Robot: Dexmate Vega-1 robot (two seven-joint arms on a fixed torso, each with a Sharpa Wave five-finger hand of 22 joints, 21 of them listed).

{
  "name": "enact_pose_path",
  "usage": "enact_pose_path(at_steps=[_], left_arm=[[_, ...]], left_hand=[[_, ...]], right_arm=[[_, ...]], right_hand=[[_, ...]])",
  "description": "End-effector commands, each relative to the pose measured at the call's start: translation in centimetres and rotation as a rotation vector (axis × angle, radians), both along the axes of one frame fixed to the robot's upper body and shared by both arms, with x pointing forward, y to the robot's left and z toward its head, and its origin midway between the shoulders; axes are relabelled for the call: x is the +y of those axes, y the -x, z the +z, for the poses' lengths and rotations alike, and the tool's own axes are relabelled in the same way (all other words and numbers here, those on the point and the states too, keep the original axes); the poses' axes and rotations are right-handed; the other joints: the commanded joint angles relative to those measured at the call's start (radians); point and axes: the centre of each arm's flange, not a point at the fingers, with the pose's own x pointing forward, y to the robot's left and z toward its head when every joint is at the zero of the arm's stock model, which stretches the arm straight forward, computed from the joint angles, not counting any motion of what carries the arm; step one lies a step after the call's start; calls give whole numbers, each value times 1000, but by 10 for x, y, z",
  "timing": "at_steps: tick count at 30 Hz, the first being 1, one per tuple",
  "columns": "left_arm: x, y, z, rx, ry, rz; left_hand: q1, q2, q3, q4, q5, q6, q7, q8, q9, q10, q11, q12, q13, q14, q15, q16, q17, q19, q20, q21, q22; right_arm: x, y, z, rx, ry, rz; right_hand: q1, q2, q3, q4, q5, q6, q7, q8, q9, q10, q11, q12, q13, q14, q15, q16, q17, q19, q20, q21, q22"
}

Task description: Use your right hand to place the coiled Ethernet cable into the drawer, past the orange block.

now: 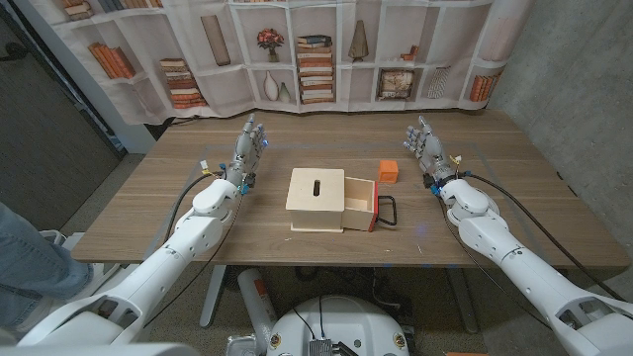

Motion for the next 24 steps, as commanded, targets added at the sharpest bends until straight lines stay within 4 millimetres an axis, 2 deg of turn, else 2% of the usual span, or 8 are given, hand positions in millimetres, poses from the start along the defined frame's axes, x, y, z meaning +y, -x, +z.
enact_pose_path(at_steps=[1, 9, 24], left_arm=[[0, 3, -2, 23, -29, 4], [0, 6, -1, 24, -44, 10], [-2, 5, 3, 18, -51, 3]], left_hand=[[1, -5, 3, -2, 11, -64, 2, 7, 3, -90, -1, 8, 4, -188, 1, 6, 3, -221, -23, 6, 5], [4, -2, -1, -5, 15, -61, 1, 10, 3, -87, 1, 10, 4, -185, 2, 8, 3, -220, -21, 7, 5], [10, 5, -6, -10, 23, -49, 1, 15, 3, -81, 2, 14, 4, -173, 2, 12, 3, -220, -18, 8, 5]], right_arm=[[4, 2, -9, 10, -23, 12], [7, 2, -7, 7, -12, 11], [6, 15, 8, -53, 2, 13]], right_hand=[[9, 1, 6, 0, 7, 7, -1, 7, 2, 12, -1, 9, 2, 3, 6, 6, 1, -2, -23, 1, 2], [12, 3, 6, -2, 8, 11, 0, 8, 2, 14, -3, 11, 2, 7, 4, 7, 1, 3, -25, -2, 2], [22, 7, 5, -10, 10, 23, -4, 12, 2, 37, -6, 21, 2, 30, -5, 14, -1, 30, -25, -7, 3]])
